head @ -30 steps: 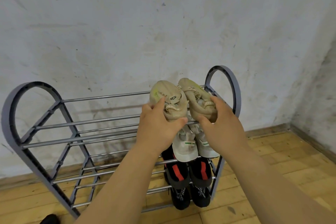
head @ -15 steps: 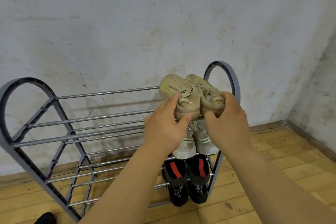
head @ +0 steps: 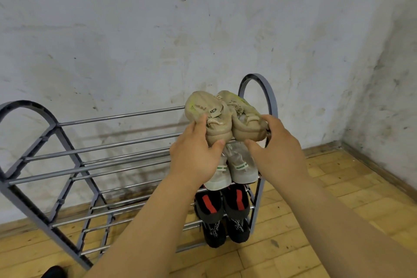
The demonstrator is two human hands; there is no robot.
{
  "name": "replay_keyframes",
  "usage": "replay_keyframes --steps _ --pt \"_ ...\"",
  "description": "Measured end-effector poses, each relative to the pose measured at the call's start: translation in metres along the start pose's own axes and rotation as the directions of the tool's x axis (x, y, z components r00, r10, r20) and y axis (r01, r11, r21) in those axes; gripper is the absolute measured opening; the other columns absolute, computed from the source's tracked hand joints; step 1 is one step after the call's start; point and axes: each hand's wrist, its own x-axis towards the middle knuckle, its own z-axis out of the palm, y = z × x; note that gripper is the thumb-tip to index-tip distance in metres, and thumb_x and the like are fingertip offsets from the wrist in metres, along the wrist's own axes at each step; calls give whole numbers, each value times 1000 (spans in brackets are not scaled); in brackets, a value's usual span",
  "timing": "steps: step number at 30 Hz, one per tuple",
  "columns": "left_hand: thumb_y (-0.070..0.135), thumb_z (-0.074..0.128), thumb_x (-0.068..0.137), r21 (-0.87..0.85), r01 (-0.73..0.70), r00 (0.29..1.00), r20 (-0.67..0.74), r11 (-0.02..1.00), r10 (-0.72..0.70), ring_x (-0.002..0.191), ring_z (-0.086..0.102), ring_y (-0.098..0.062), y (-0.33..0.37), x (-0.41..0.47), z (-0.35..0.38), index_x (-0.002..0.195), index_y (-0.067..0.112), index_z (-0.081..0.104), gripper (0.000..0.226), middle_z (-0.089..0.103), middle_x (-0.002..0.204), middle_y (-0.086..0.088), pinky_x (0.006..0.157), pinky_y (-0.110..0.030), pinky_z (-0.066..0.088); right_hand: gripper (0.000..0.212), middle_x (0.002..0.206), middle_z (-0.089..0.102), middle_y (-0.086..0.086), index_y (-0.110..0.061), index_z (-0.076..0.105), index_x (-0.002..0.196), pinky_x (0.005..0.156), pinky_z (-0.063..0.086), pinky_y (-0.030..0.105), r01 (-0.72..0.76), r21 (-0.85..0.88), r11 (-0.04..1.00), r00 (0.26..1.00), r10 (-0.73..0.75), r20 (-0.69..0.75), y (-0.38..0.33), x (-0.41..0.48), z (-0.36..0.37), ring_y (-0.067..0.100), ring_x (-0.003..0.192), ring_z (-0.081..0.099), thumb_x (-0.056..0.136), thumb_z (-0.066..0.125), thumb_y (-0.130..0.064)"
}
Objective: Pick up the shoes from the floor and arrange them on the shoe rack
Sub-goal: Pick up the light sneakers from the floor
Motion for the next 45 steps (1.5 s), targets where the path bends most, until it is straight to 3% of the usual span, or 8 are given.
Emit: replay_keyframes --steps 3,6,12,18,23,33,39,45 --pt "55 56 97 68 12 997 -72 998 -7 152 20 -33 25 -22 0 162 36 19 77 19 167 -9 122 -53 24 61 131 59 -6 -27 47 146 86 48 27 -81 -58 995 996 83 34 13 -4 -24 17 114 59 92 71 -42" --pt "49 59 96 68 -165 979 -106 984 172 144 27 -31 51 -53 12 157 34 32 69 29 157 -6 119 -51 29 67 146 54 4 -24 46 150 87 43 31 -205 -132 970 966 223 134 35 -4 -59 22 117 58 92 71 -45" --pt "50 59 99 -104 -278 900 320 955 297 145 31 -21 80 -101 67 161 36 25 72 29 157 3 117 -41 36 79 156 45 7 -20 43 154 96 41 32 -307 -441 843 759 497 422 110 -31 -121 29 136 49 88 75 -50" --pt "58 53 99 -75 -342 733 603 937 316 155 19 -20 100 -98 148 164 38 14 78 15 168 7 124 -40 27 85 146 53 9 -19 35 156 96 49 35 -414 -640 647 577 731 366 270 -93 -149 29 126 55 88 73 -53" --pt "59 56 98 -50 -290 661 712 956 238 155 22 -22 102 -94 216 163 43 11 81 7 170 16 122 -41 32 104 153 39 13 -25 15 162 97 52 41 -554 -635 538 455 835 310 386 -128 -132 35 128 53 84 77 -55" --pt "55 58 97 0 -299 559 811 954 175 148 25 -15 65 -93 315 162 42 16 79 19 164 11 119 -38 31 117 170 2 6 -35 1 162 115 38 53 -616 -603 507 496 844 203 538 -135 -63 42 149 27 78 80 -56" --pt "69 54 92 128 -382 556 823 915 117 148 30 -21 61 -108 342 161 40 16 84 20 166 3 118 -46 35 88 144 42 15 -32 17 156 96 48 49 -572 -686 449 597 801 27 551 -132 -43 41 122 47 86 67 -54" --pt "69 54 92 143 -416 523 845 898 108 152 23 -22 84 -120 336 161 42 14 85 14 169 3 119 -45 33 89 150 32 18 -34 12 160 81 51 37 -676 -508 534 565 818 109 517 -145 -41 39 114 59 89 55 -68"
